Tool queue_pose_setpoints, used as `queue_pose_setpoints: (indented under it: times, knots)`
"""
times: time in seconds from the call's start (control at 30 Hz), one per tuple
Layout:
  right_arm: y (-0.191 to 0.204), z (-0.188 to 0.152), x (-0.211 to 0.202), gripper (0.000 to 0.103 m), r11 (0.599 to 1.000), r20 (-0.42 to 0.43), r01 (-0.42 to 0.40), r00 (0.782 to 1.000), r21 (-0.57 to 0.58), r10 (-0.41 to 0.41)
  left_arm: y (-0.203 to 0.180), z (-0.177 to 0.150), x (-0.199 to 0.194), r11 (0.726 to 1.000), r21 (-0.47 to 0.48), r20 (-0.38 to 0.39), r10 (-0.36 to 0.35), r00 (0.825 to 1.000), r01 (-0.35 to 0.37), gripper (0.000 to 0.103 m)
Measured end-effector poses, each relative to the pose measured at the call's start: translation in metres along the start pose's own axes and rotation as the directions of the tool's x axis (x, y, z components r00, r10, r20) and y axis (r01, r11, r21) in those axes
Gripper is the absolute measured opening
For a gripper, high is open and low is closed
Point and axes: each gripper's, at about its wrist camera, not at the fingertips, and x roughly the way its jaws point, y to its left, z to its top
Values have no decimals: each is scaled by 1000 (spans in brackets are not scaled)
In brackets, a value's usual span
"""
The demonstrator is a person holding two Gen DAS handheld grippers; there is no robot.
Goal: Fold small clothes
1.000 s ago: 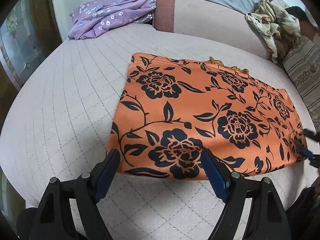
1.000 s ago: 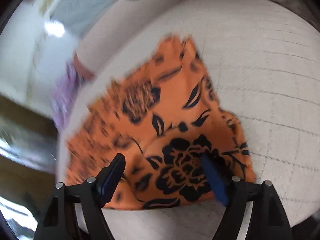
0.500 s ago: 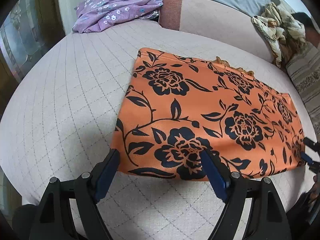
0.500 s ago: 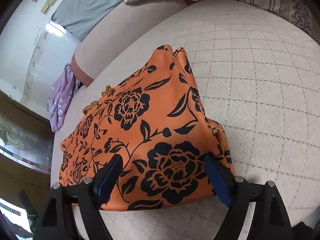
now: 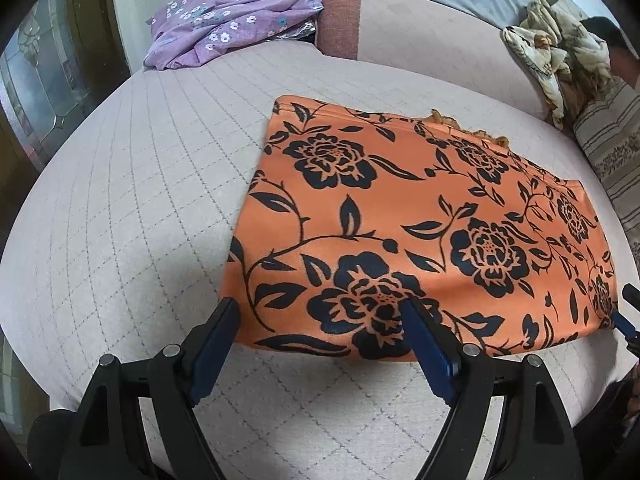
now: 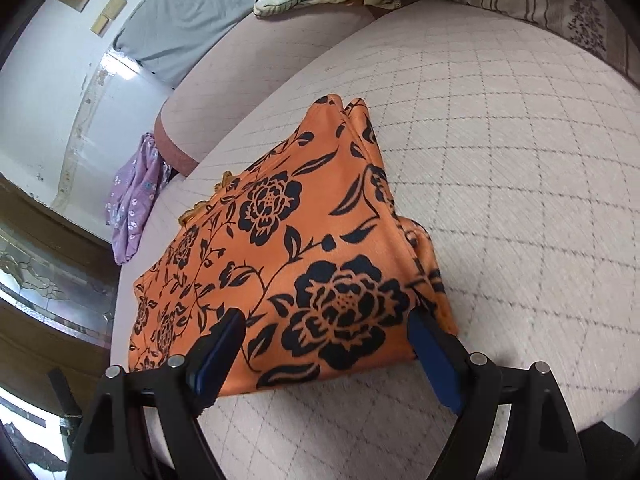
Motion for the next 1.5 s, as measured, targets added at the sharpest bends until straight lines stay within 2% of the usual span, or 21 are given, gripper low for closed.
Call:
queue_pose_setpoints:
  times: [0.17, 0.33, 0.47, 0.63, 0.73, 1.07, 1.23, 1.4, 1.43, 1.5]
  knots:
    - [-5, -6, -15, 86, 995, -6, -29, 1000, 97, 29, -5, 3, -3, 1000, 12, 8, 7, 1000, -7, 83]
    - [-15, -24, -7, 86, 979, -63, -51, 996, 195, 64, -15, 4, -2, 999, 37, 7, 5, 1000, -5, 83]
    - [-17, -15, -4, 87, 971, -31, -66, 997, 229, 75, -24, 5, -4, 998, 56, 10, 9, 1000, -10, 83]
    - [-29, 5, 3, 87, 939, 53, -112, 994, 326, 100, -31, 8, -12, 997, 76, 30, 20, 999, -23, 83]
    - [-26, 13, 4, 87, 944, 84, -124, 991, 304, 104, -32, 10, -12, 996, 79, 32, 26, 999, -28, 83]
    - [-23, 24, 5, 83, 966, 104, -106, 991, 236, 84, -38, 10, 2, 996, 87, 4, 32, 999, -32, 83]
    - [-25, 30, 10, 82, 973, 91, -74, 994, 217, 55, -43, 15, 7, 995, 95, -1, 31, 1000, -31, 83]
    - [-27, 33, 12, 82, 975, 94, -79, 994, 208, 60, -54, 25, 11, 994, 111, 13, 20, 1000, -21, 83]
    - [-23, 34, 11, 79, 980, 98, -76, 993, 182, 59, -58, 28, 14, 993, 115, 14, 19, 1000, -20, 83]
    - [-17, 36, 12, 55, 990, 90, -54, 995, 133, 42, -64, 32, 19, 992, 126, 17, 15, 1000, -17, 83]
